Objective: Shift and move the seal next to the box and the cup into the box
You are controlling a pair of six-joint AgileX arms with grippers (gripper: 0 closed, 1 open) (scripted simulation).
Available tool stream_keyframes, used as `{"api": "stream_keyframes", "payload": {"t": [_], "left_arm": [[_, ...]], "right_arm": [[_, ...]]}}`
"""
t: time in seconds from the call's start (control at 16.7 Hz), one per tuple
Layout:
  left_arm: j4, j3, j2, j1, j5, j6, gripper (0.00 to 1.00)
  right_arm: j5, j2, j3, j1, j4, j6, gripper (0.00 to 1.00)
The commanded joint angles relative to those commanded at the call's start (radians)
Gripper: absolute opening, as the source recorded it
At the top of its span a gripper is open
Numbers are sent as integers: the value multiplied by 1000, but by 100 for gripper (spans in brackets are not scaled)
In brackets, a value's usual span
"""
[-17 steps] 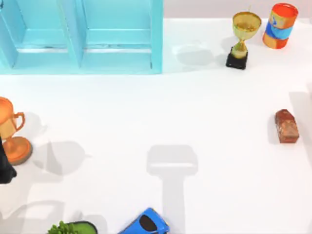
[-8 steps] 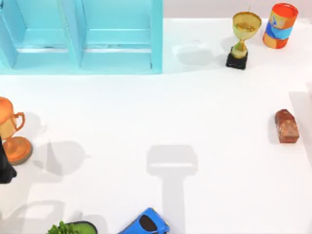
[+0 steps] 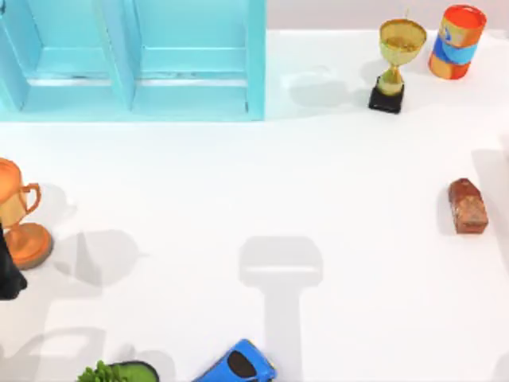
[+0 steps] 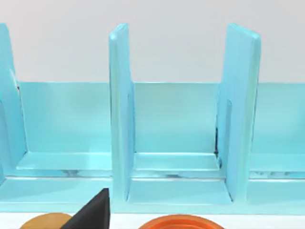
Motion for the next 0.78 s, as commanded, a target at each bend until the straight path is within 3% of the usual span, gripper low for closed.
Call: {"api": "stream_keyframes", "payload": {"t": [0.78], "left_arm": [[0, 0, 0, 0, 0, 0, 100]], "right_arm": [[-1, -40, 309, -3, -364, -21, 100]]}}
